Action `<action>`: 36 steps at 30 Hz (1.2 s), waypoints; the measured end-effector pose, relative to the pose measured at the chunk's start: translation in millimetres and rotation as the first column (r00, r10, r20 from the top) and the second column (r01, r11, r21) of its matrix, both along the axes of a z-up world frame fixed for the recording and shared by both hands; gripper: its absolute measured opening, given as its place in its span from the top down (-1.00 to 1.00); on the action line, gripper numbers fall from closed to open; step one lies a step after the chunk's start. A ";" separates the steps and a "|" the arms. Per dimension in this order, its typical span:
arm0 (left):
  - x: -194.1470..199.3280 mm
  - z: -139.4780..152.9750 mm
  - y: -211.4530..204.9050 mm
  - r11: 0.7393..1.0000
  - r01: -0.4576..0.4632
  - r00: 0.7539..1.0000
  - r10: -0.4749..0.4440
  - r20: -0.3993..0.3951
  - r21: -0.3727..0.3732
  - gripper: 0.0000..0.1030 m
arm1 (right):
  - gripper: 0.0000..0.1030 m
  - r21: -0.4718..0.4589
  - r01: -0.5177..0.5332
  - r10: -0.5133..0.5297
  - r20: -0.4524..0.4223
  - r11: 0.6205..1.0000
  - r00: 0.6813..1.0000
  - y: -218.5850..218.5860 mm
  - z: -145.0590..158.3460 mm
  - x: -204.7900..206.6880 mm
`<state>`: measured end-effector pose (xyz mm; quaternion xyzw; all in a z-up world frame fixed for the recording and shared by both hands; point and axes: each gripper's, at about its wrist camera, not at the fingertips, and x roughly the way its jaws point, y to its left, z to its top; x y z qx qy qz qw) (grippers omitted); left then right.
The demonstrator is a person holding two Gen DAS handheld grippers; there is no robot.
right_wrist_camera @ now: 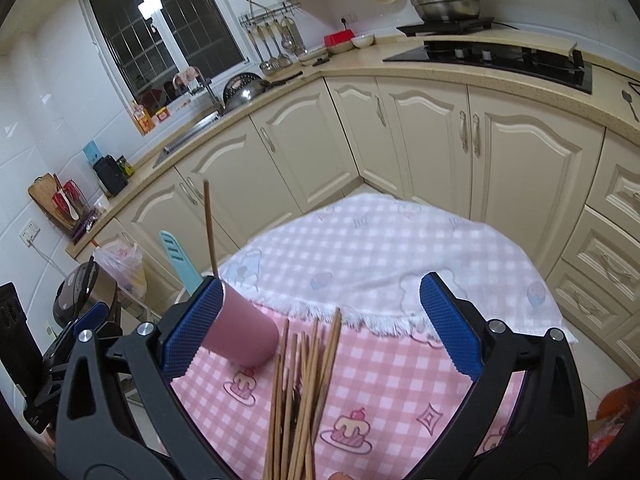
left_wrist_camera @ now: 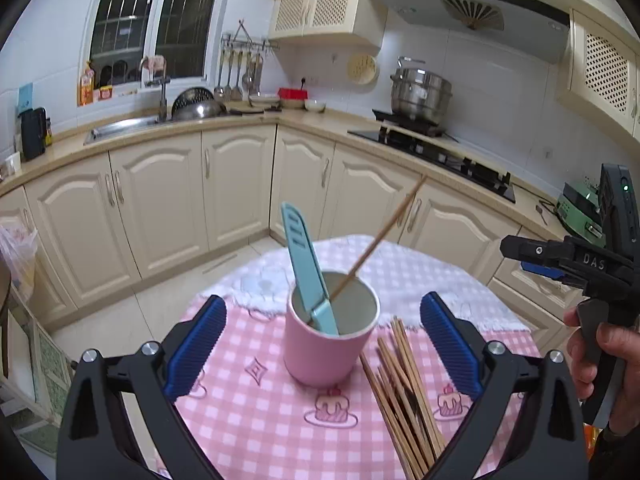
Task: Organize utensils
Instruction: 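Move both tools back down to the chopstick pile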
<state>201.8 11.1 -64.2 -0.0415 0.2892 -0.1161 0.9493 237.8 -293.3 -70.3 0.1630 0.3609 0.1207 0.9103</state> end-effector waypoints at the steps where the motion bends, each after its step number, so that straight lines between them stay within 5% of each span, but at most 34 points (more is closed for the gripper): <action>1: -0.4 -3.0 -0.7 1.000 0.002 1.000 -0.002 -0.009 -0.001 -0.85 | -0.88 -0.002 0.000 0.000 -0.008 1.000 1.000 -0.6 -2.7 -1.1; 15: -0.6 -55.7 -13.5 0.999 0.011 0.986 -0.003 -0.164 0.050 -0.85 | -0.88 -0.041 -0.041 0.036 -0.107 0.998 0.994 2.4 -34.6 -18.8; 36: 23.2 -147.4 -42.2 0.990 0.076 0.912 -0.021 -0.410 0.120 -0.85 | -0.88 -0.055 -0.051 0.035 -0.256 0.997 0.966 -2.8 -84.6 -23.7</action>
